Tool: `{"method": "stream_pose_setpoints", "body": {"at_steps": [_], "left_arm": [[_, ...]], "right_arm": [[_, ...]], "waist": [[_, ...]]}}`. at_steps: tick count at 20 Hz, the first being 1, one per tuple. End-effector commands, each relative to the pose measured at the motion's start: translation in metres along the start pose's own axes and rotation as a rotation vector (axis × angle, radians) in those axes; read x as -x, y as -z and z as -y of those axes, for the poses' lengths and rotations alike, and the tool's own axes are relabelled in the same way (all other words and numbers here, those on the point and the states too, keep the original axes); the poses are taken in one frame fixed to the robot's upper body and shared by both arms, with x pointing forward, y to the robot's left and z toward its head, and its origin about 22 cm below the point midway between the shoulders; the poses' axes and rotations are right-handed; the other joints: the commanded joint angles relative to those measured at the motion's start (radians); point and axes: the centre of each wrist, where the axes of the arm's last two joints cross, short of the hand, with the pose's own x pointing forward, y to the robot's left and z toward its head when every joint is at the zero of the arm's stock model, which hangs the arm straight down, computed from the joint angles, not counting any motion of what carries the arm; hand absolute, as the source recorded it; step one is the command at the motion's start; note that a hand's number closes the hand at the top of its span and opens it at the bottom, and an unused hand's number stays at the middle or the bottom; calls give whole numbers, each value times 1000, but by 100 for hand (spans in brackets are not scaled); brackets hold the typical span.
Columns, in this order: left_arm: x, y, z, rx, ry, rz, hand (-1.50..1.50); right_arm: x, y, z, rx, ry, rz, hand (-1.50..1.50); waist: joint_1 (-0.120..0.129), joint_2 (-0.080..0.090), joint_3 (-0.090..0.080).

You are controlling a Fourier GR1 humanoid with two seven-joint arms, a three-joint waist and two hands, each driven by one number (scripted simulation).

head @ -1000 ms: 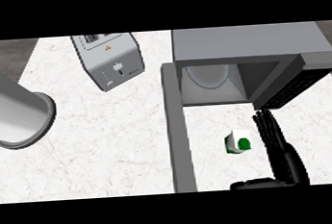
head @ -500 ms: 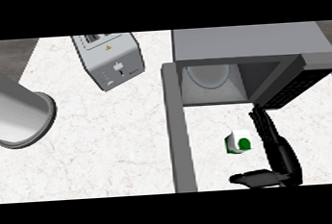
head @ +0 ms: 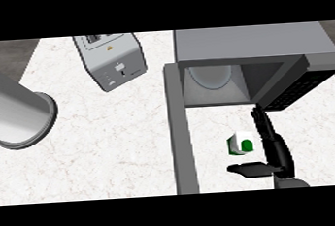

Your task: Pick up the milk, place it into the microwave and close the microwave

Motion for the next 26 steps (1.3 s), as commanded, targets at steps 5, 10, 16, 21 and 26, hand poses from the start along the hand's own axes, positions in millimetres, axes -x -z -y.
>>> {"method": "stream_pose_setpoints", "body": {"at_steps": [5,10,16,21,26], "left_arm": [[5,-3,3,-8,6,-11,-150],[8,8,1,13,3,3,-150],[6,2,-5,11,-8,-26,-150],[13,5,-3,-10,-11,-14,-150],[14,0,-3,-20,-27,-5,-150]], "right_arm": [[32,6,15,86,-109,-54,-150],[43,-4,34,-29,34,-68,-150],[44,-10,37,-311,288,-41,-150],[40,1,9,-222,229,95,150],[25,21,-2,-54,83,170,150]], "waist": [[3,1,0],[3,3,1],[9,3,2],[-4,0,0],[-9,-3,-1]]}}
